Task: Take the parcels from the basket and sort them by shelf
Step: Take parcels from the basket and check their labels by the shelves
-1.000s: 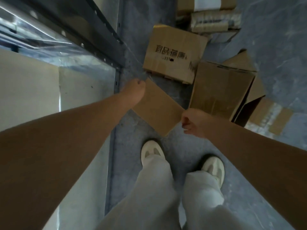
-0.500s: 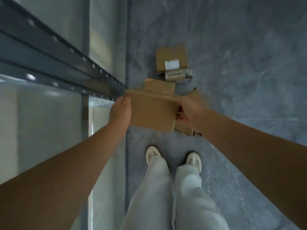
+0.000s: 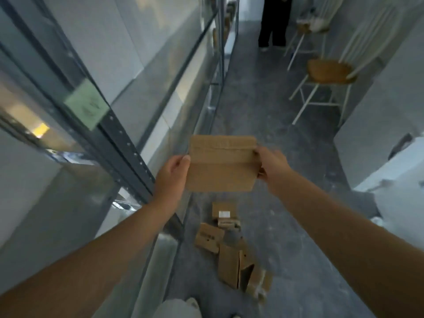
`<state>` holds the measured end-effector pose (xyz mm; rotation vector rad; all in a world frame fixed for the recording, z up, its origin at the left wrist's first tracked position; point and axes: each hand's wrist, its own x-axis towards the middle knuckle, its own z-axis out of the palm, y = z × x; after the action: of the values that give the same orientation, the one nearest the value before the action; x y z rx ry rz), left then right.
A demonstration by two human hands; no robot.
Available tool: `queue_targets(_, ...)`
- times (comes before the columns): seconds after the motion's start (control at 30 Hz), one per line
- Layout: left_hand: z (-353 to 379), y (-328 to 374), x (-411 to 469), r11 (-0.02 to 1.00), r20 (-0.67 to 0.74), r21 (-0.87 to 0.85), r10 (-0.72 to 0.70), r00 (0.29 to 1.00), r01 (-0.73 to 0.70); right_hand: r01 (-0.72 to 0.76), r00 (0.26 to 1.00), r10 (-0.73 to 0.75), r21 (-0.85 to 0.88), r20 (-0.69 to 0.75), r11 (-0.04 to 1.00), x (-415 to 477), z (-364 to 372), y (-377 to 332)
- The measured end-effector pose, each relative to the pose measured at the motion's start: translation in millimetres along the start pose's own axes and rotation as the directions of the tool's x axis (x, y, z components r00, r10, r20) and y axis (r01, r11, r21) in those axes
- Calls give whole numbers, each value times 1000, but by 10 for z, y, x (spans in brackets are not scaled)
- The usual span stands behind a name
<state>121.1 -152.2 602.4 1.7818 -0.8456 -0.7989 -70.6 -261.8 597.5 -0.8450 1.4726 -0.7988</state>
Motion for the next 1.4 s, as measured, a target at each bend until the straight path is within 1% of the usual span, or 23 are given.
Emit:
queue_targets(0.07, -280, 231, -234, 998, -67, -39, 55, 996, -57, -4, 997, -1, 65, 82, 998, -261, 88, -178)
queue_targets(0.13, -595, 438, -456, 990, -142, -52, 121, 982, -130, -26, 987, 11, 91, 157, 995, -509, 224, -366)
queue_targets(0.23, -901, 519, -693, 983, -162, -47, 167, 973, -177, -35, 978, 8, 123, 210, 992, -721, 379, -588)
queue_targets(0.33, -1195, 496, -1033, 980, -183, -77, 170, 968, -186, -32, 960, -12, 154, 280, 988, -985, 509, -709)
queue_targets(0.4, -1370, 469, -1265, 972, -230, -115, 177, 957, -207, -31, 935, -18, 134, 354, 991, -1189, 598, -683)
queue_targets(0.5, -1604, 414, -1594, 960, -322, -179, 151, 934, -217, -33, 886, 11, 40, 464, 999, -1482, 726, -525)
queue_targets(0.57, -1788, 395, -1841, 951, -399, -214, 124, 908, -224, 22, 848, -25, 12, 530, 1000, -1659, 841, -445)
queue_targets(0.6, -1884, 401, -1968, 944, -445, -222, 124, 887, -243, 58, 825, -55, 13, 562, 998, -1752, 911, -420)
queue_targets(0.67, -2081, 382, -2232, 951, -524, -160, 147, 839, -266, 109, 781, -104, 31, 615, 994, -1983, 1059, -386)
queue_targets(0.73, -2271, 292, -2527, 967, -568, -110, 130, 813, -232, 120, 724, -113, 37, 681, 992, -2273, 1194, -325)
queue_targets(0.8, -2461, 158, -2887, 975, -596, -124, 76, 800, -185, 142, 649, -99, 7, 755, 990, -2591, 1312, -220)
queue_targets(0.93, -2770, -159, -3708, 984, -589, -93, 70, 805, -154, 237, 514, -92, -38, 853, 971, -3332, 1512, 11)
queue_targets(1.0, -2876, -278, -4099, 990, -588, -65, 61, 806, -122, 222, 424, -90, -7, 901, 975, -3717, 1597, 164)
queue_targets(1.07, -2927, -373, -4449, 995, -610, -62, 24, 792, -79, 151, 327, -60, 10, 943, 988, -4065, 1684, 354)
queue_targets(1.1, -2937, -425, -4606, 995, -644, -71, 6, 765, -67, 126, 290, -48, 12, 956, 992, -4233, 1731, 448)
queue_targets(1.13, -2941, -477, -4756, 995, -692, -73, -5, 722, -62, 97, 264, -38, 13, 964, 995, -4409, 1784, 540)
queue_targets(1.2, -2938, -562, -5047, 996, -787, -56, -4, 618, -65, 38, 230, -10, 1, 973, 999, -4760, 1904, 736)
queue_targets(1.23, -2929, -595, -5181, 996, -821, -49, 4, 570, -78, 38, 208, 3, -11, 978, 999, -4932, 1955, 844)
queue_targets(1.3, -2907, -638, -5434, 995, -876, -30, 21, 482, -98, 105, 139, 48, -63, 989, 992, -5238, 2034, 1095)
queue_targets(1.4, -2879, -701, -5803, 995, -928, -23, 16, 372, -101, 252, 8, 217, -212, 976, 944, -5601, 2063, 1485)
